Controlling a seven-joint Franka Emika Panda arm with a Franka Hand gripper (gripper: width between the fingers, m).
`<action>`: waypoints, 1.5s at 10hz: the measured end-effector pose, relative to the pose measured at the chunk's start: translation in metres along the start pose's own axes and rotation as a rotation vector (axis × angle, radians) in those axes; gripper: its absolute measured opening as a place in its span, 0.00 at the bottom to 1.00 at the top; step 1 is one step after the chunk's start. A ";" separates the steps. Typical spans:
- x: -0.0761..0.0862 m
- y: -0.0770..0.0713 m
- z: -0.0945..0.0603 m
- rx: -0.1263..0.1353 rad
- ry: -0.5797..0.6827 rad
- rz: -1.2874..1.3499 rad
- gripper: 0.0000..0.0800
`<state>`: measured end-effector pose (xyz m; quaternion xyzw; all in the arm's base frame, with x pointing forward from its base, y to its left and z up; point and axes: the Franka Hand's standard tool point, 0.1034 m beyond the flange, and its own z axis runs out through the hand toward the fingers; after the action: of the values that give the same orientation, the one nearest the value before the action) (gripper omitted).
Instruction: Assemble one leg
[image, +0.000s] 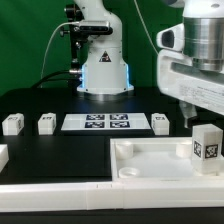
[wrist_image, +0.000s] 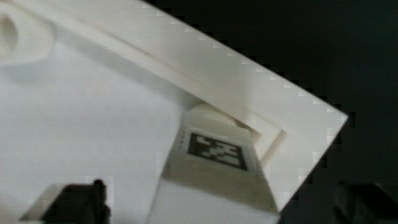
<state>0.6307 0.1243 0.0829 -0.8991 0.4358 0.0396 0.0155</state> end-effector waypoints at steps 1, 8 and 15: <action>0.001 0.000 0.000 -0.001 0.000 -0.096 0.80; 0.003 0.003 0.003 -0.011 0.001 -0.900 0.81; 0.003 0.003 0.004 -0.012 -0.001 -1.048 0.53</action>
Offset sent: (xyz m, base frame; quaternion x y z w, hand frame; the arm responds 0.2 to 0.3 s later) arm 0.0002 -0.0015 -0.0026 -0.0080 0.0049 -0.3231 0.9463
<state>0.6297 0.1200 0.0783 -0.9965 -0.0728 0.0296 0.0284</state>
